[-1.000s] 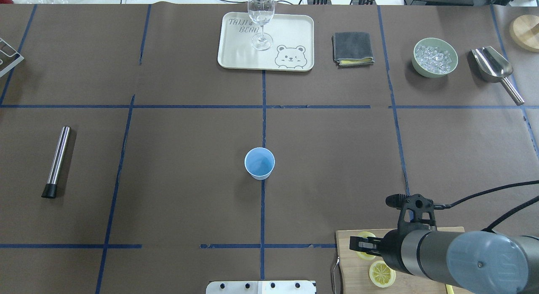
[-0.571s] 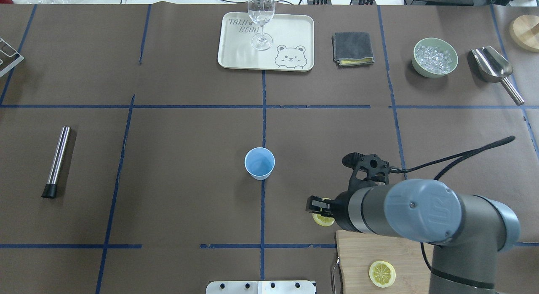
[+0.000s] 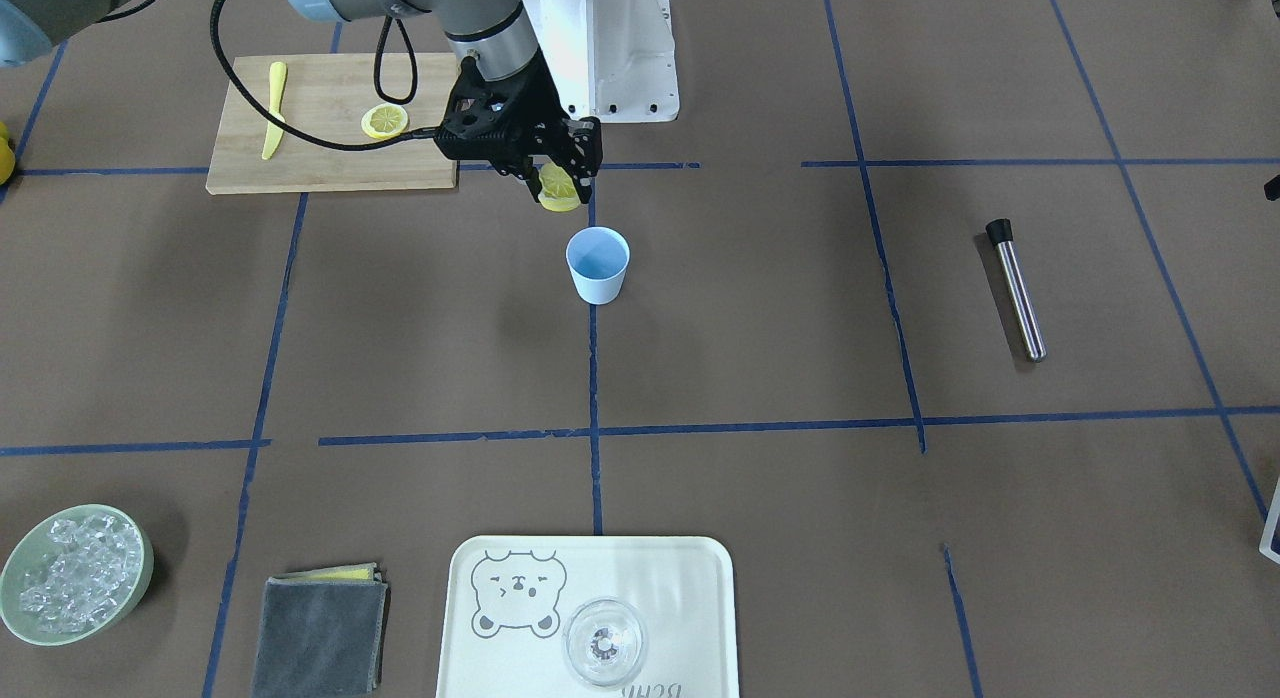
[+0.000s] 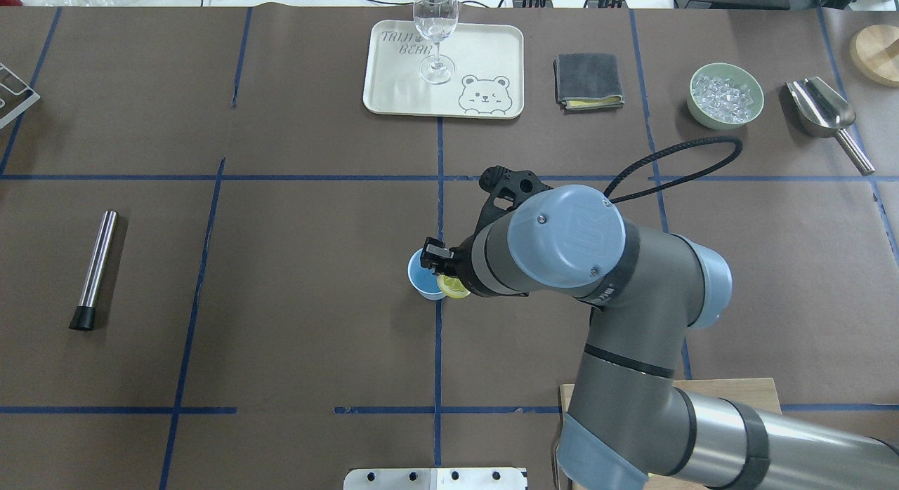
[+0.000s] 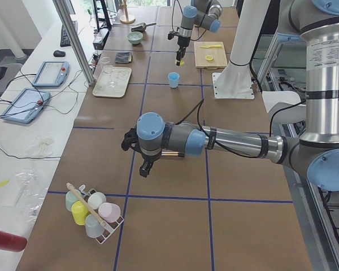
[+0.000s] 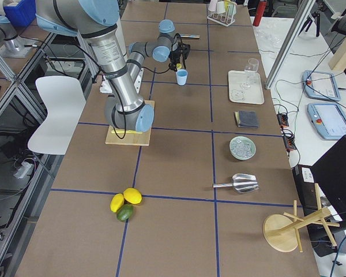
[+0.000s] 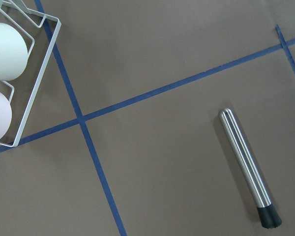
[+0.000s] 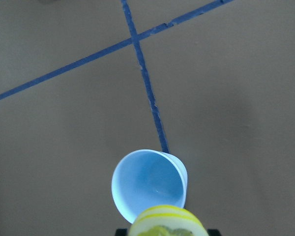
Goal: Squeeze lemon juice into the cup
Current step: 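Carry the lemon slice with the right gripper over the blue cup, then squeeze the lemon slice over the blue cup with the right gripper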
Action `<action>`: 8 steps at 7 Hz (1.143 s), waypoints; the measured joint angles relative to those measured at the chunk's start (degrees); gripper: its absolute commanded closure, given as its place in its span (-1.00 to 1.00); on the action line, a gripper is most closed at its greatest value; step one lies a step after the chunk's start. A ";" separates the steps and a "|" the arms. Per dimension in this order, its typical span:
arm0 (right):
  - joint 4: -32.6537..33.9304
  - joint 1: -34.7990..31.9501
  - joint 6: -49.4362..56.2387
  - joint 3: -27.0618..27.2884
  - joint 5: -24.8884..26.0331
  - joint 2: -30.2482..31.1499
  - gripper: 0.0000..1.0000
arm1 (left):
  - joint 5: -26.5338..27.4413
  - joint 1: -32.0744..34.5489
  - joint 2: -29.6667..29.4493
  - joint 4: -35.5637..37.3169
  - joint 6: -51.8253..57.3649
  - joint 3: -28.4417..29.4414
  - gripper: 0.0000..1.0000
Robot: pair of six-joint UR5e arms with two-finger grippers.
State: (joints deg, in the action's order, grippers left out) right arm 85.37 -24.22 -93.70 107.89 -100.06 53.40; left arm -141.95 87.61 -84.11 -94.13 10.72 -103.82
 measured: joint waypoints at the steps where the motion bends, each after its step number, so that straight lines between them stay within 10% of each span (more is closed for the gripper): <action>1: -0.15 -0.54 -0.16 -3.95 -0.09 -3.14 -0.21 | -0.02 0.01 0.00 0.00 0.00 -0.09 -1.00; 8: -0.47 -0.13 0.26 -10.35 -0.22 -5.19 -0.39 | -0.08 0.02 0.00 0.00 -0.05 -0.42 -1.00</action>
State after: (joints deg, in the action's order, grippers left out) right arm 84.90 -24.35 -93.44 97.54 -100.28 48.21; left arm -142.03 87.63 -84.11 -94.13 10.67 -104.24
